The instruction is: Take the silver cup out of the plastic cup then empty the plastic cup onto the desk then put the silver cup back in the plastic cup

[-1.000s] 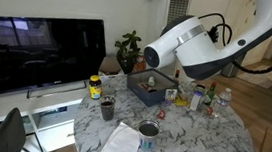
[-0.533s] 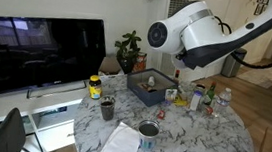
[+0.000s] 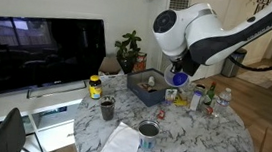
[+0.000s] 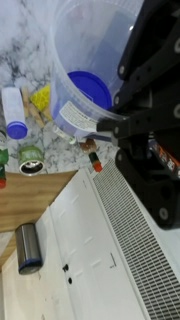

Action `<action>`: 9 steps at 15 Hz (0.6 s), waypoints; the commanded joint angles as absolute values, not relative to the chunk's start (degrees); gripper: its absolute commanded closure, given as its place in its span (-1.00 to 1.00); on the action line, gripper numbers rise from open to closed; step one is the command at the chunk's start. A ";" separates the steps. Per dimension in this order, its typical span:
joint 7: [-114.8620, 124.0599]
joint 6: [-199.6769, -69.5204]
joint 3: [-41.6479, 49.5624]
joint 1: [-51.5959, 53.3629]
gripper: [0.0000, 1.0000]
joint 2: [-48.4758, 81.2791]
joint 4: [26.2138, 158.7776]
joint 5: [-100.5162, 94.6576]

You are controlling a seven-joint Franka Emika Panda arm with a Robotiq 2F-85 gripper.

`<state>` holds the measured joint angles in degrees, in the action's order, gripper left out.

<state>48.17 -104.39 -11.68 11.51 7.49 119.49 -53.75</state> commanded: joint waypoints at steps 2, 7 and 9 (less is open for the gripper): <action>45.21 -107.56 -10.83 11.56 0.89 7.27 120.29 -48.94; 42.70 -108.76 -10.56 11.17 0.89 6.69 120.64 -45.56; 40.70 -111.27 -10.37 10.46 0.97 6.75 120.94 -43.23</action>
